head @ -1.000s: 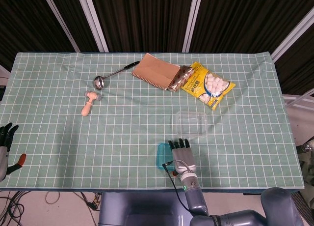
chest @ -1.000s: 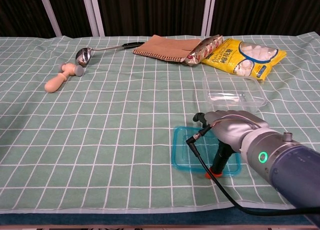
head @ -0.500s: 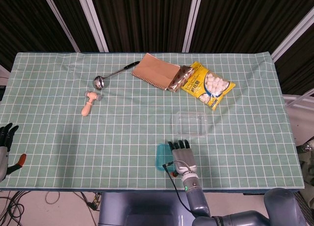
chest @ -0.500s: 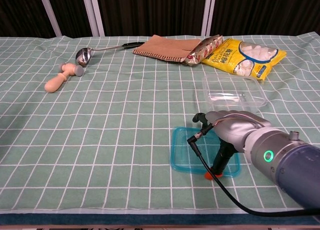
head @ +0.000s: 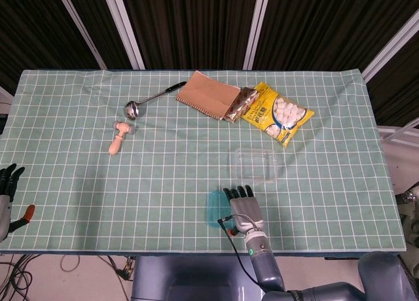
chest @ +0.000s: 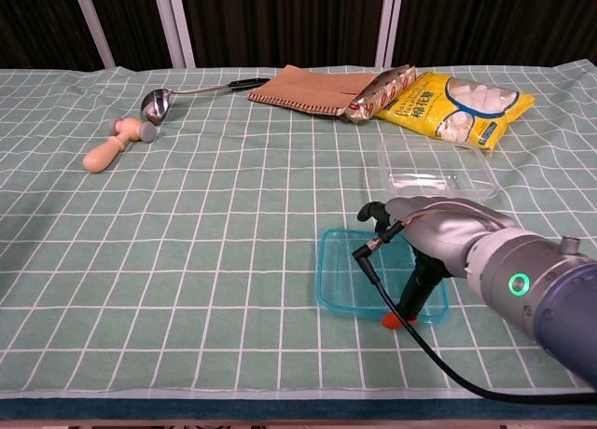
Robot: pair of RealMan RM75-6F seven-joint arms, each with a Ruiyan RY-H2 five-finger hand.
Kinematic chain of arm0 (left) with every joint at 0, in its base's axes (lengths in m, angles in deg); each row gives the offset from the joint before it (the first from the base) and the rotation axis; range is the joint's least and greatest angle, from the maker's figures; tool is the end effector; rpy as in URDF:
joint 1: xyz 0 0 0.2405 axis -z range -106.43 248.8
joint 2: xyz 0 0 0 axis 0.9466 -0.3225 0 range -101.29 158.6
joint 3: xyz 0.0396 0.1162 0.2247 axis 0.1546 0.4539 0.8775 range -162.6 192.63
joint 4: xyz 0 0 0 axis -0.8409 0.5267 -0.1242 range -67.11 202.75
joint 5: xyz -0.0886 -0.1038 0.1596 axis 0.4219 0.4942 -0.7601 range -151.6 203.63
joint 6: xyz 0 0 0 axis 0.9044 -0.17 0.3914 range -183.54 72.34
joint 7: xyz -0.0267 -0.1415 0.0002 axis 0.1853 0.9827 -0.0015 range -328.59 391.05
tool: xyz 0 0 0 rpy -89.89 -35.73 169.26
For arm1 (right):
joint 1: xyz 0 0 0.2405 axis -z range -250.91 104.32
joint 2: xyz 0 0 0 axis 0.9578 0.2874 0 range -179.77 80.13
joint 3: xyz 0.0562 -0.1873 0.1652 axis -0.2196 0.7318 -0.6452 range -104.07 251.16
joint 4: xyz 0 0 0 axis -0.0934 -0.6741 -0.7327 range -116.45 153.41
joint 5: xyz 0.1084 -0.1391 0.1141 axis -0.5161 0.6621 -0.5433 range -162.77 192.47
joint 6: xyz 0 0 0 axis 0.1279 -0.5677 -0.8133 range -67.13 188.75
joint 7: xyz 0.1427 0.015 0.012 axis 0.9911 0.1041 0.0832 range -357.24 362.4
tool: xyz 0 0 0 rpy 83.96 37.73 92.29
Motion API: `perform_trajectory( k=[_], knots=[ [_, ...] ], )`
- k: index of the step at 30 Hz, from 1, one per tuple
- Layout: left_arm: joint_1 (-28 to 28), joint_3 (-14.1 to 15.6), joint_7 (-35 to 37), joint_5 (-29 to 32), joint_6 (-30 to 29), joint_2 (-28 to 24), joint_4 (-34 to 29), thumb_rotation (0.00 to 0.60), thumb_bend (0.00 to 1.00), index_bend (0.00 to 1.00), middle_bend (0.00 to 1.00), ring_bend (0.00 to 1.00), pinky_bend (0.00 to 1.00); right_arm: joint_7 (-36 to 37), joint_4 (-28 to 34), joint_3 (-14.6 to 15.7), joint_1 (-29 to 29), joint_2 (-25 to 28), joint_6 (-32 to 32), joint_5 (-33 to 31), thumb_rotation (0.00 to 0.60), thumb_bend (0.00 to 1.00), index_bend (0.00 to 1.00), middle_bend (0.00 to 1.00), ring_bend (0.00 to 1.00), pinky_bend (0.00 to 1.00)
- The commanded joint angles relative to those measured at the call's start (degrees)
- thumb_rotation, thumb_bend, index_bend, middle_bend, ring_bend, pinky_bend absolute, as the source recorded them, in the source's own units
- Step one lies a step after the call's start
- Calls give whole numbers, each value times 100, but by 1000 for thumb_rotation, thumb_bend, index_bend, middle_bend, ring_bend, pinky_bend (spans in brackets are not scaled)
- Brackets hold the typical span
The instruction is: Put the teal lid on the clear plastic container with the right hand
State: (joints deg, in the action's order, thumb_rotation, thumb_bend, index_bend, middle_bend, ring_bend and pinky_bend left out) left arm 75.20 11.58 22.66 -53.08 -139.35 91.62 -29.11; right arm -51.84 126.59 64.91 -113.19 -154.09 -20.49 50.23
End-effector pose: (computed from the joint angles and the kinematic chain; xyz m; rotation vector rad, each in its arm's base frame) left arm -0.3154 0.1764 0.1621 -1.3236 -0.9114 -0.7597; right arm -0.0962 -0.2368 -0.0658 1.7459 -1.2110 0.6323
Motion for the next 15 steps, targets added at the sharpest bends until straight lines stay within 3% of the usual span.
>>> perform_trajectory(
  k=[1,15],
  knots=[
    [0,-1,3,4,2,0,0,600,330,80,0,0,0,29,154,38,41,118,-30,83,600,284,117,472,95,0],
    [2,2,-27,-7,-6,15,0,600,329,79,0,0,0,342,1088,302,352,1046,-144,488,600,284,117,478,95,0]
  ],
)
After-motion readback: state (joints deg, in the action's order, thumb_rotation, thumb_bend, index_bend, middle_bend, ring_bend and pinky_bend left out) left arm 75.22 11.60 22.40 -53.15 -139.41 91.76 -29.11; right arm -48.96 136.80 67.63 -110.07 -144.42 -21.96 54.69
